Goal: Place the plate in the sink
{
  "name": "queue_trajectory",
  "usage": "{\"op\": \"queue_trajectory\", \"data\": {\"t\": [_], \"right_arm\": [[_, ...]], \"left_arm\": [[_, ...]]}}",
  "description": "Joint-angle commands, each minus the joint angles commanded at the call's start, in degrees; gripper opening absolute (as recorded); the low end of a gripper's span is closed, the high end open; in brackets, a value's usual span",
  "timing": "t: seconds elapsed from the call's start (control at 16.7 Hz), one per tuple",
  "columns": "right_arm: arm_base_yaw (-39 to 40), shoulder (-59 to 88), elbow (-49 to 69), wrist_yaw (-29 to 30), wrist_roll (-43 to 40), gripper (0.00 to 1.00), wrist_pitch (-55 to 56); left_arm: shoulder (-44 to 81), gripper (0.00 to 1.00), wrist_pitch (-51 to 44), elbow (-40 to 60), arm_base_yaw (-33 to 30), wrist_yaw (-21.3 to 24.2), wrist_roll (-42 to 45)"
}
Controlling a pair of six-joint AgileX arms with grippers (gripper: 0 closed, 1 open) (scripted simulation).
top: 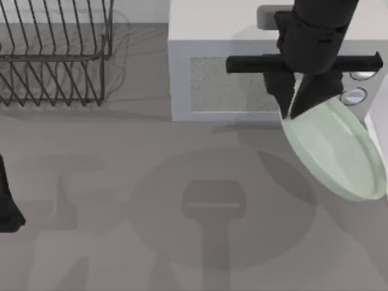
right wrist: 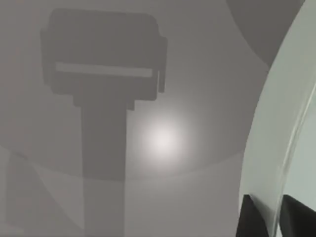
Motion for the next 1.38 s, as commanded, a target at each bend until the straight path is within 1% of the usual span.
{"op": "queue_trajectory", "data": {"t": [0.18, 0.36, 0.84, 1.08, 1.38], "right_arm": [[-2.0, 0.6, 10.2, 1.5, -0.2, 0.0, -7.2], [-3.5, 1.1, 16.5, 2.7, -0.5, 0.0, -11.4], [-4.1, 1.1, 17.9, 2.9, -0.7, 0.0, -12.4], [-9.9, 2.8, 21.6, 3.6, -3.8, 0.0, -13.7], [-21.1, 9.9, 30.6, 4.4, -12.1, 0.0, -13.2]], "left_arm": [[0.0, 1.0, 0.0, 0.0, 0.0, 0.0, 0.0], [0.0, 1.0, 0.0, 0.0, 0.0, 0.0, 0.0], [0.0, 1.0, 0.0, 0.0, 0.0, 0.0, 0.0], [0.0, 1.0, 0.0, 0.0, 0.0, 0.0, 0.0], [0.0, 1.0, 0.0, 0.0, 0.0, 0.0, 0.0]]}}
